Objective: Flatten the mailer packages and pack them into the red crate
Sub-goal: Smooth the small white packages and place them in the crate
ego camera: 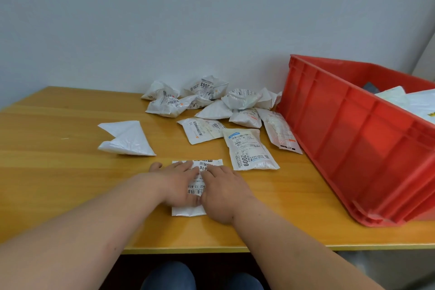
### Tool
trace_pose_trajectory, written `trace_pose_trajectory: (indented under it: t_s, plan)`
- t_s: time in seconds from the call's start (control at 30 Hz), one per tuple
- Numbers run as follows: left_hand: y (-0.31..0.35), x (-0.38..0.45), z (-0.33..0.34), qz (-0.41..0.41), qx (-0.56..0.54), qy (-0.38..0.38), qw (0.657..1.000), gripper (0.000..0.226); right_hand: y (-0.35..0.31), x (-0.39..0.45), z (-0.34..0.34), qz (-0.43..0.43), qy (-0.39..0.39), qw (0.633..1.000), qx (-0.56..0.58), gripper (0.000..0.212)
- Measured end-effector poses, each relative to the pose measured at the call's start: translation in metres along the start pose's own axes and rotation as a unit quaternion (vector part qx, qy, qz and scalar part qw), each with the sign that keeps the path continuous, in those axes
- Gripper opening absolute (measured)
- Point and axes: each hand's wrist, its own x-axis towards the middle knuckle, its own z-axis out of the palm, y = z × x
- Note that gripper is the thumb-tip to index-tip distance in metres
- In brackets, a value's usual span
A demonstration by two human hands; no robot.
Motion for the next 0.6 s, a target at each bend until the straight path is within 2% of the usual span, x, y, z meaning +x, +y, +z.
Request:
trace_pose_trajectory:
  t_s: [0.13, 0.33, 0.43, 0.5, 0.6]
  plan:
    - [-0.003, 0.009, -0.007, 0.011, -0.018, 0.019, 1.0, 0.093, 0.0, 0.015, -0.008, 0.003, 0.008, 1.0, 0.012, 0.044]
    - [-0.01, 0.019, -0.012, 0.033, 0.011, -0.009, 0.999, 0.094, -0.006, 0.029, -0.007, 0.015, -0.022, 0.999, 0.021, 0.042]
    - [-0.014, 0.019, -0.013, 0.046, 0.007, -0.015, 0.999, 0.106, -0.009, 0.032, -0.008, 0.012, -0.034, 0.999, -0.008, 0.046]
    - [-0.015, 0.017, -0.015, 0.053, 0.004, -0.036, 0.998, 0.114, -0.01, 0.034, -0.015, 0.016, -0.034, 0.999, -0.017, 0.039]
    - [-0.015, 0.017, -0.019, 0.056, 0.015, -0.058, 0.997, 0.121, -0.006, 0.036, -0.024, 0.003, 0.004, 0.999, -0.041, 0.03]
